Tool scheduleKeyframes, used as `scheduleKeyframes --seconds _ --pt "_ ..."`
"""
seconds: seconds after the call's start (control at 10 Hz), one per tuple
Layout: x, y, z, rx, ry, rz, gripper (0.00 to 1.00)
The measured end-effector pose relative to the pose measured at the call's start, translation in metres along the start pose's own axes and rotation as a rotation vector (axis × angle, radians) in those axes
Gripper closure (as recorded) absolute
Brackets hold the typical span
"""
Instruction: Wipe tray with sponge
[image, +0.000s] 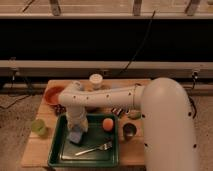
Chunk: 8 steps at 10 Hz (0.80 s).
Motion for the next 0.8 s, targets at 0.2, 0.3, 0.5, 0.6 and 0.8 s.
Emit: scheduleKeyframes --seconds 0.2,0.3,0.5,0.6,0.8 --pt "-0.013 -0.013 0.0 0.014 -0.005 -0.053 1.0" --pt "-0.026 -0.015 0.002 0.015 -0.014 -0.082 1.0" --pt "-0.047 -0.012 0.007 0.021 -0.032 -0.11 1.0" --pt "-0.056 -0.002 0.011 0.016 -0.044 -0.11 1.0" --pt "-0.06 0.023 0.015 0.013 -0.069 -0.085 1.0"
